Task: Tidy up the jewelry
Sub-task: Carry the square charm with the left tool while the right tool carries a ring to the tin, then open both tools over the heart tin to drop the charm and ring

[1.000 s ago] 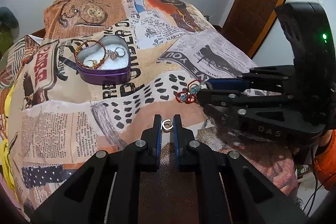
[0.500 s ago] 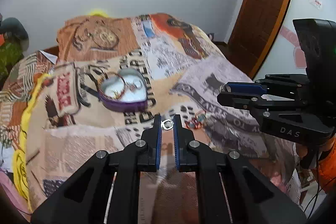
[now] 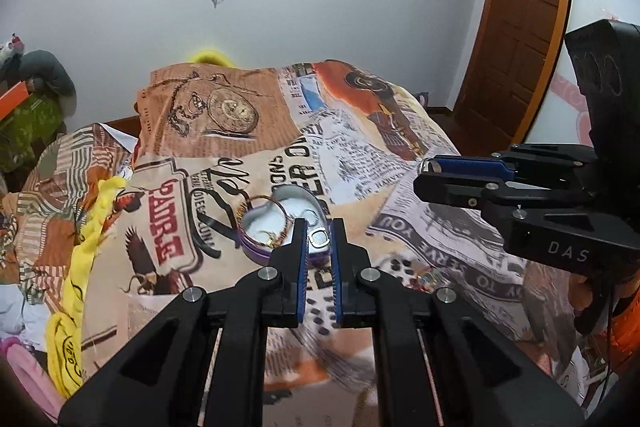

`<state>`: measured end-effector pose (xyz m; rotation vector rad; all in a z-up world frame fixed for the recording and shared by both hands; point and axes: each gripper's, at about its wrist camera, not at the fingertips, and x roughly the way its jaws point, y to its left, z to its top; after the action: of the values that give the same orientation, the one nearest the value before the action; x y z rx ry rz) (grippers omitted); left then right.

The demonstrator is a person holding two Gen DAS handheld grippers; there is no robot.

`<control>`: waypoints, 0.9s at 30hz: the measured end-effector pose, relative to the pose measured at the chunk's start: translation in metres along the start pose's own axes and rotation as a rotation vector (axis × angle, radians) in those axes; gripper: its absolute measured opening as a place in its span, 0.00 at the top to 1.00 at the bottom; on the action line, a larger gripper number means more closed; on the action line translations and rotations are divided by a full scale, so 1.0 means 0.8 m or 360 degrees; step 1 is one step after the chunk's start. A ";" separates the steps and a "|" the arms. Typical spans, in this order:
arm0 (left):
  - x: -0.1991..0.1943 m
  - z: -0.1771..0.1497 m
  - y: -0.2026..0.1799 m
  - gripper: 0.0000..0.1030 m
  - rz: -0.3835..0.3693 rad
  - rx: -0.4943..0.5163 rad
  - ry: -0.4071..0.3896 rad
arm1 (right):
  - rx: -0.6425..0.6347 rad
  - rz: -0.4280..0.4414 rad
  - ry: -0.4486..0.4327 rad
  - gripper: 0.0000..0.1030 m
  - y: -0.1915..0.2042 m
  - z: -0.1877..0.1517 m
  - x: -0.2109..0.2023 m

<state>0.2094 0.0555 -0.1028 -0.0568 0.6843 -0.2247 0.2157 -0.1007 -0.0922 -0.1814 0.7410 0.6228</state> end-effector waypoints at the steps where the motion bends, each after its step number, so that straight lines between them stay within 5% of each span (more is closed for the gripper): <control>1: 0.002 0.001 0.003 0.91 0.0004 -0.0003 -0.0001 | 0.0001 0.0007 -0.0002 0.81 0.000 0.003 0.004; 13: 0.054 0.012 0.041 0.91 0.0030 -0.0055 0.0033 | 0.0039 0.0094 0.0105 0.81 -0.011 0.019 0.070; 27: 0.125 0.009 0.080 0.91 -0.0079 -0.0144 0.0223 | -0.0006 0.0194 0.0354 0.81 -0.016 0.016 0.141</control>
<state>0.3010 0.0951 -0.1669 -0.1459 0.8331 -0.2469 0.2949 -0.0541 -0.1606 -0.2122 0.9707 0.7272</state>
